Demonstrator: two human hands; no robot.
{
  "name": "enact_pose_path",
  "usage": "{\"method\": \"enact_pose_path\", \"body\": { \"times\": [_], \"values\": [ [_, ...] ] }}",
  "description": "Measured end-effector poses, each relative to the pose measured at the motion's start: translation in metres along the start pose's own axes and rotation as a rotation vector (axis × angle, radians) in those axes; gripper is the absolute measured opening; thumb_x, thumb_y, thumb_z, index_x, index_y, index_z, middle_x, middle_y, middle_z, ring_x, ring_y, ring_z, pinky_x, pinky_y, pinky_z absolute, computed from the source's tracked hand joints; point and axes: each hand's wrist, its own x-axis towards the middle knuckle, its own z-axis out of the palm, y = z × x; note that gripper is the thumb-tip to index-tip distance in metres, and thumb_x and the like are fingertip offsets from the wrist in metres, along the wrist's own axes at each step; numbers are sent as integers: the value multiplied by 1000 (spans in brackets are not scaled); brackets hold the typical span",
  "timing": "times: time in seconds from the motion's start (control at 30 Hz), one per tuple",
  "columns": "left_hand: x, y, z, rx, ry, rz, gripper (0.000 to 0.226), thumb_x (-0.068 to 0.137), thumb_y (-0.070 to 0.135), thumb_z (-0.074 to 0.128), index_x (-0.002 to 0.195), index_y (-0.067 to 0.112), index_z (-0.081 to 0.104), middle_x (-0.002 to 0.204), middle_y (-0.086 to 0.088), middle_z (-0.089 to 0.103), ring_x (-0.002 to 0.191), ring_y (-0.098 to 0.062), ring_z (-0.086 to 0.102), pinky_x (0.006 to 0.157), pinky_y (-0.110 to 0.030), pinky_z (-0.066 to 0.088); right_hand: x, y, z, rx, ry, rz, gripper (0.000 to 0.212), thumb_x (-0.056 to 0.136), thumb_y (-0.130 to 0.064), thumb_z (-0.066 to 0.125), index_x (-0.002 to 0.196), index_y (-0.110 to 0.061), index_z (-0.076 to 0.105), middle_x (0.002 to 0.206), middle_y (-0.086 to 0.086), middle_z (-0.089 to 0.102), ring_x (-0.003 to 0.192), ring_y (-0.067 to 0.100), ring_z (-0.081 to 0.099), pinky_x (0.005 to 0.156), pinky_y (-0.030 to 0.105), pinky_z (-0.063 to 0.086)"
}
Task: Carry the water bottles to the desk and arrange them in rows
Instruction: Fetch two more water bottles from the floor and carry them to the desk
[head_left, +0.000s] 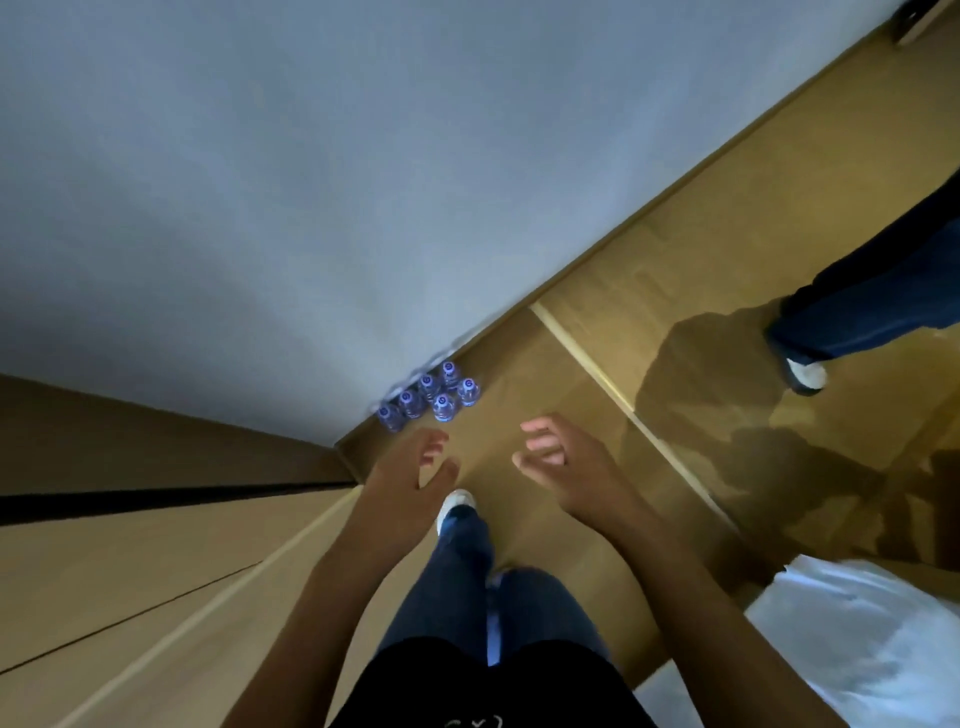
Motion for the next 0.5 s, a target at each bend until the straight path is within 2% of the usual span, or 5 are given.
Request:
{"method": "enact_pose_path", "body": {
  "times": [0.17,0.23,0.33,0.4,0.5],
  "values": [
    [37,0,-8,7,30,-21,27,98,25,57,122,16,58,116,6,61,108,-9,57,96,-26,44,43,-10,-3,-35,-92,-24,39,93,-23,67,130,-16,56,116,1,60,97,11,60,84,20,47],
    [49,-2,-5,-6,64,-44,25,97,25,58,121,17,58,115,7,61,107,-8,58,96,-27,45,59,-10,-6,-37,-134,-14,39,94,-24,66,132,-18,55,119,0,60,100,10,60,87,26,51],
    [71,-8,7,-36,118,-89,26,96,24,59,121,16,59,113,6,63,106,-9,60,91,-18,43,89,-7,-14,-89,-195,-17,39,95,-27,64,132,-21,54,124,1,61,106,11,61,92,32,53],
    [88,-14,18,-63,149,-132,27,96,22,60,121,12,59,111,3,64,104,-9,60,82,-5,39,114,-2,-19,-147,-229,-46,39,95,-27,64,132,-19,55,124,2,62,104,11,61,86,22,51],
    [114,-22,38,-108,210,-177,26,95,18,61,120,8,60,109,-1,65,99,-10,60,76,1,39,151,5,-27,-238,-277,-96,38,95,-29,63,131,-20,55,122,0,63,98,7,60,73,7,43]
  ]
}}
